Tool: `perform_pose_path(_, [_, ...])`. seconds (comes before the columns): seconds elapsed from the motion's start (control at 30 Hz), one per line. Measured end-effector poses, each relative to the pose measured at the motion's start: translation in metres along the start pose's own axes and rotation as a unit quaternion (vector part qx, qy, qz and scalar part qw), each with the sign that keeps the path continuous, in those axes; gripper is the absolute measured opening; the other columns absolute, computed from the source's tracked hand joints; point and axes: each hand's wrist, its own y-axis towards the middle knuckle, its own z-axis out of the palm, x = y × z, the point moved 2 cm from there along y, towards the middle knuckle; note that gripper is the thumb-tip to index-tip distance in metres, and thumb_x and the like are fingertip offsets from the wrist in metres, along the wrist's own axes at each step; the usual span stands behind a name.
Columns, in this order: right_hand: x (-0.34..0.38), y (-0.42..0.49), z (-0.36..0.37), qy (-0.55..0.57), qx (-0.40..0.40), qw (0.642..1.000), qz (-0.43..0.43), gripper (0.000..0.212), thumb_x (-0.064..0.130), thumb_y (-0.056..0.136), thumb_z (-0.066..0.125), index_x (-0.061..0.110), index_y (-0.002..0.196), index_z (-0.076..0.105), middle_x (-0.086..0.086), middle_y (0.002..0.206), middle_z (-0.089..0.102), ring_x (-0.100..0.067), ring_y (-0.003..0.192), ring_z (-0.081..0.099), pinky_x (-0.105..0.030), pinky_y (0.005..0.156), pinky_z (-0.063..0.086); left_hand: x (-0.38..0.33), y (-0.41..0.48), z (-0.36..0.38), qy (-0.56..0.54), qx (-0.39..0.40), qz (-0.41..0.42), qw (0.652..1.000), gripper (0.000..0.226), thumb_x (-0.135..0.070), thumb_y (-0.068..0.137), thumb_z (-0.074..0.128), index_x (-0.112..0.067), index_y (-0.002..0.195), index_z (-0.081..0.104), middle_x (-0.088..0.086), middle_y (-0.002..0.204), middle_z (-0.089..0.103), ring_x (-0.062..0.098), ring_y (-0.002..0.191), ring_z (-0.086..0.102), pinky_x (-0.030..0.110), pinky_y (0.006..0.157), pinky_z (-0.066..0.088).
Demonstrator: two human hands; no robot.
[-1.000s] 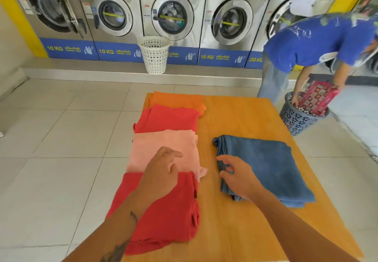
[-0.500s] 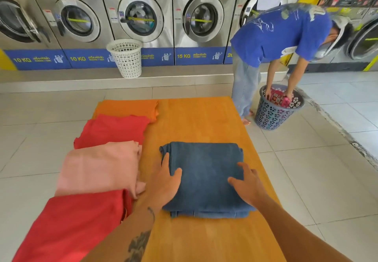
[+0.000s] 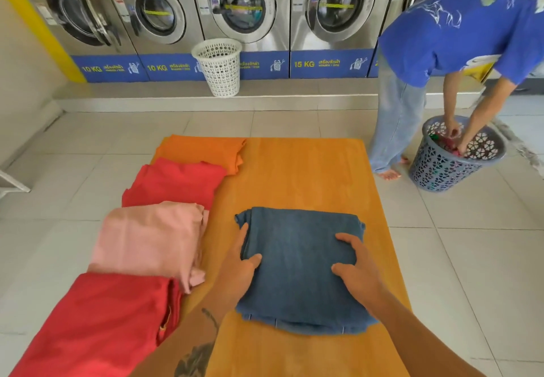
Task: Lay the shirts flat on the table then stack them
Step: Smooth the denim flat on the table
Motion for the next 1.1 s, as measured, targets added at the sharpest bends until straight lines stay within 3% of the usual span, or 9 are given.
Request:
perform_pose_path(0.1, [0.016, 0.023, -0.006, -0.036, -0.038, 0.998, -0.029, 0.064, 0.011, 0.077, 0.061, 0.060, 0.114, 0.045, 0.019, 0.110, 0.054, -0.009, 0.090, 0.060, -0.031, 0.071, 0.053, -0.021, 0.025, 0.013, 0.008, -0.029, 0.068, 0.997, 0.072, -0.011, 0.093, 0.057, -0.051, 0.145, 0.026, -0.049, 0.128, 0.022, -0.025, 0.115, 0.032, -0.008, 0.082, 0.026])
perform_pose_path(0.2, [0.046, 0.061, -0.020, -0.072, -0.064, 0.993, -0.064, 0.065, 0.010, 0.078, 0.062, 0.058, 0.120, 0.044, 0.016, 0.112, 0.056, -0.004, 0.089, 0.058, -0.021, 0.067, 0.047, -0.047, 0.062, 0.025, -0.018, -0.048, 0.090, 0.995, 0.065, -0.008, 0.094, 0.054, -0.044, 0.145, 0.036, -0.046, 0.115, 0.034, -0.036, 0.084, 0.043, -0.007, 0.065, 0.035])
perform_pose_path(0.33, [0.084, 0.123, -0.038, -0.136, -0.109, 0.981, -0.085, 0.068, 0.011, 0.079, 0.063, 0.045, 0.134, 0.043, 0.006, 0.119, 0.052, -0.013, 0.096, 0.053, -0.019, 0.071, 0.041, -0.083, 0.123, 0.034, -0.009, -0.073, 0.133, 0.988, 0.063, -0.008, 0.093, 0.055, -0.044, 0.141, 0.037, -0.046, 0.110, 0.030, -0.041, 0.087, 0.035, -0.010, 0.067, 0.029])
perform_pose_path(0.5, [0.100, 0.192, -0.045, -0.208, -0.145, 0.964, -0.075, 0.064, 0.012, 0.085, 0.057, 0.030, 0.144, 0.039, -0.011, 0.136, 0.043, -0.031, 0.121, 0.047, -0.041, 0.097, 0.042, -0.094, 0.198, 0.044, 0.065, -0.002, 0.104, 0.992, 0.064, -0.008, 0.095, 0.048, -0.035, 0.150, 0.030, -0.031, 0.089, 0.042, -0.017, 0.074, 0.055, 0.006, 0.061, 0.045])
perform_pose_path(0.57, [0.086, 0.209, -0.043, -0.247, -0.118, 0.961, -0.028, 0.064, 0.017, 0.091, 0.052, 0.029, 0.149, 0.029, -0.016, 0.142, 0.034, -0.036, 0.125, 0.043, -0.046, 0.102, 0.041, -0.088, 0.213, 0.049, 0.120, 0.032, 0.089, 0.988, 0.068, -0.011, 0.096, 0.045, -0.035, 0.154, 0.018, -0.020, 0.109, 0.046, 0.003, 0.085, 0.059, 0.015, 0.069, 0.048])
perform_pose_path(0.67, [0.065, 0.221, -0.037, -0.306, -0.123, 0.944, 0.000, 0.066, 0.026, 0.095, 0.047, 0.035, 0.152, 0.016, -0.015, 0.145, 0.029, -0.039, 0.125, 0.040, -0.051, 0.103, 0.038, -0.075, 0.222, 0.055, 0.181, 0.011, 0.112, 0.977, 0.071, -0.016, 0.097, 0.045, -0.039, 0.154, 0.009, 0.005, 0.142, 0.033, 0.016, 0.108, 0.050, 0.022, 0.093, 0.042])
perform_pose_path(0.93, [0.078, 0.218, -0.039, -0.387, -0.100, 0.915, 0.046, 0.066, 0.034, 0.096, 0.041, 0.039, 0.152, 0.006, -0.014, 0.149, 0.025, -0.041, 0.124, 0.035, -0.054, 0.102, 0.035, -0.078, 0.221, 0.054, 0.205, 0.017, 0.109, 0.972, 0.067, -0.019, 0.099, 0.044, -0.036, 0.155, 0.010, 0.007, 0.144, 0.032, 0.007, 0.090, 0.045, 0.019, 0.083, 0.037])
perform_pose_path(1.03, [0.091, 0.194, -0.033, -0.448, -0.088, 0.887, 0.070, 0.067, 0.038, 0.092, 0.042, 0.037, 0.151, 0.010, -0.015, 0.149, 0.021, -0.038, 0.127, 0.031, -0.053, 0.102, 0.034, -0.083, 0.207, 0.043, 0.184, -0.016, 0.070, 0.980, 0.062, -0.017, 0.095, 0.046, -0.033, 0.152, 0.026, 0.004, 0.146, 0.033, 0.018, 0.109, 0.051, 0.032, 0.090, 0.048])
perform_pose_path(1.1, [0.098, 0.173, -0.029, -0.461, -0.091, 0.881, 0.044, 0.064, 0.036, 0.088, 0.045, 0.032, 0.148, 0.023, -0.016, 0.147, 0.024, -0.037, 0.128, 0.031, -0.051, 0.103, 0.034, -0.084, 0.191, 0.030, 0.165, -0.051, 0.060, 0.983, 0.054, -0.013, 0.092, 0.045, -0.028, 0.144, 0.040, 0.002, 0.143, 0.039, 0.019, 0.116, 0.050, 0.028, 0.086, 0.047])
